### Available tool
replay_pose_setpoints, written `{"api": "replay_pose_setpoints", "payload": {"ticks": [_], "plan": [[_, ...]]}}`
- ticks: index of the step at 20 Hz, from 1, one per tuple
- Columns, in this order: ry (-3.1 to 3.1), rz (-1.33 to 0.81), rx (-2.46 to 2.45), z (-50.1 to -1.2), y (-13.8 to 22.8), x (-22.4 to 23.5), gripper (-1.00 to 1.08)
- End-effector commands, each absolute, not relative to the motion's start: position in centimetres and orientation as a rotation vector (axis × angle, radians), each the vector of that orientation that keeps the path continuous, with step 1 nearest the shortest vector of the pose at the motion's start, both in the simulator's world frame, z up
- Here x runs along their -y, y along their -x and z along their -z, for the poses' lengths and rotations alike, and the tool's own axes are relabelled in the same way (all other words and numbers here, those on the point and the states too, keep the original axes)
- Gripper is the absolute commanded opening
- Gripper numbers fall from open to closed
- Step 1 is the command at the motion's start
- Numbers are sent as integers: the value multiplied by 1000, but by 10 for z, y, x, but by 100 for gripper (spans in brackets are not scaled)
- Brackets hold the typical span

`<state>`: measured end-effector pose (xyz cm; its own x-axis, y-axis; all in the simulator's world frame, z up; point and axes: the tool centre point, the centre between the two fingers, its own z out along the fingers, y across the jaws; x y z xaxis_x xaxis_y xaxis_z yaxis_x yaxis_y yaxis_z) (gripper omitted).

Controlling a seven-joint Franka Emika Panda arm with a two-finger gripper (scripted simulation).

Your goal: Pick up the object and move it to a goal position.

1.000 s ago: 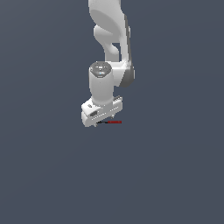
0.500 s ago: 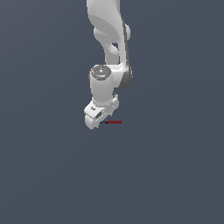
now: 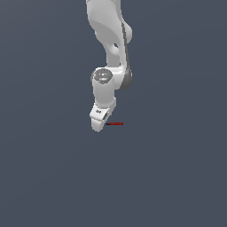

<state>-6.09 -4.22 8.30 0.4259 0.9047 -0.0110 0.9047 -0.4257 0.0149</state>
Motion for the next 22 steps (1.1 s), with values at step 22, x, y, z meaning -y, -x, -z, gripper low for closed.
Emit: {"api": "replay_pose_setpoints", "payload": {"ticks": [22], "plan": [[-2248,0,-2194,-56,92,37,100]]}}
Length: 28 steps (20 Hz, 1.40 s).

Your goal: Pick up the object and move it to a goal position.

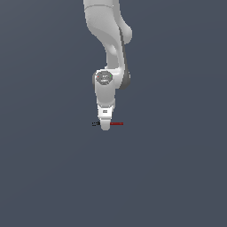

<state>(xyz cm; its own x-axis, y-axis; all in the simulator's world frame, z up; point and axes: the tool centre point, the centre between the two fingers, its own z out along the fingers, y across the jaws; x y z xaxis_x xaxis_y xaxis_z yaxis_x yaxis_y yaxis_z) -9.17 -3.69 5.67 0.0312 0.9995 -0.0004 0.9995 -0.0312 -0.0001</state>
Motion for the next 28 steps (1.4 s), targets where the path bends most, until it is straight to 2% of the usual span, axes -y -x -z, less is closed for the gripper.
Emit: {"api": "replay_pose_setpoints", "payload": {"ticks": [1,21,22,28], "plan": [[-2247,0,-2195,-56,92,37,100],[-2246,1,-2196,-6,93,37,100],[-2246,1,-2196,-6,93,37,-100],[-2246,1,-2196,-6,93,37,-100]]}}
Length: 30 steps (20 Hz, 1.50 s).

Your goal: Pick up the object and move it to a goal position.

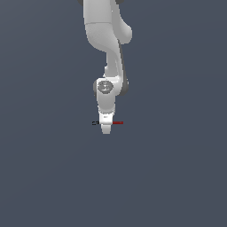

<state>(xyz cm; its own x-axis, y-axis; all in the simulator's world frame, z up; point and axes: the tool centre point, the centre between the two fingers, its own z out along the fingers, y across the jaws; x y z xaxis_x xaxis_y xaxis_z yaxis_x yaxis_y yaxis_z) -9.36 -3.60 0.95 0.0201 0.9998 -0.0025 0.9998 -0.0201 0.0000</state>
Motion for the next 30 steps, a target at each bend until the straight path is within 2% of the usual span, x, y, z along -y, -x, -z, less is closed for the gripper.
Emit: {"api": "replay_pose_setpoints", "payload": {"ticks": [1,15,22,30], "plan": [[-2246,1,-2196,-6,93,37,-100],[-2244,3,-2196,-37,99,54,-100],[-2244,4,-2196,-84,108,83,-100],[-2244,-1,-2199,-160,121,128,-100]]}}
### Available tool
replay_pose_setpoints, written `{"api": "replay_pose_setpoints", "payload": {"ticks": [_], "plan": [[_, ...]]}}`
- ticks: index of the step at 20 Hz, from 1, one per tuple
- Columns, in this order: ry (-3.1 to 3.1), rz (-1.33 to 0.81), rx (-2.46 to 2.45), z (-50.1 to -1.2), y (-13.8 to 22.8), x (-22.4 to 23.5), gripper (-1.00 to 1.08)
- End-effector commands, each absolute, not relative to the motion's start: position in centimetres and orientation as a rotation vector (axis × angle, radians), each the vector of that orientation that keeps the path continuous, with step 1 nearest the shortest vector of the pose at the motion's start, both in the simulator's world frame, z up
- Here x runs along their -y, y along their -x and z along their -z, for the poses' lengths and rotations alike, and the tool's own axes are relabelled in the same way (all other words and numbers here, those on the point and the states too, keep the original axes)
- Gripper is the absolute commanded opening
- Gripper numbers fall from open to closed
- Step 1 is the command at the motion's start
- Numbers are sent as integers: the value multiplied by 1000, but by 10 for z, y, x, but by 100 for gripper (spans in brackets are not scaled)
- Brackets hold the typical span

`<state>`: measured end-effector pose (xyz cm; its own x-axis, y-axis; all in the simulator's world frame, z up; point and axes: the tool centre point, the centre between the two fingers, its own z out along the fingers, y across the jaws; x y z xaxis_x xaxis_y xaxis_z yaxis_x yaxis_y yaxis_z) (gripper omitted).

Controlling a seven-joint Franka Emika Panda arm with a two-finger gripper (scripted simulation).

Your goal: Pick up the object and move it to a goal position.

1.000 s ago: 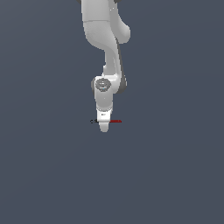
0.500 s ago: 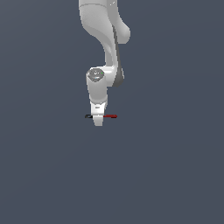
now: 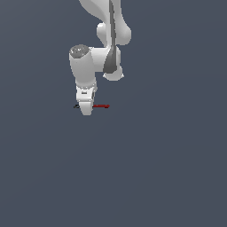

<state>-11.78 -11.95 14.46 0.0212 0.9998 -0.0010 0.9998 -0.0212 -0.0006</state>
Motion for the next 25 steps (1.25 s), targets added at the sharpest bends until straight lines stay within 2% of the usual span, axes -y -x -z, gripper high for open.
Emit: {"api": "replay_pose_setpoints", "payload": {"ticks": [1,14,25], "plan": [[-2244,-1,-2199,-170,122,134,-100],[-2246,-4,-2198,-273,137,197,-100],[-2247,-1,-2196,-300,139,216,-100]]}}
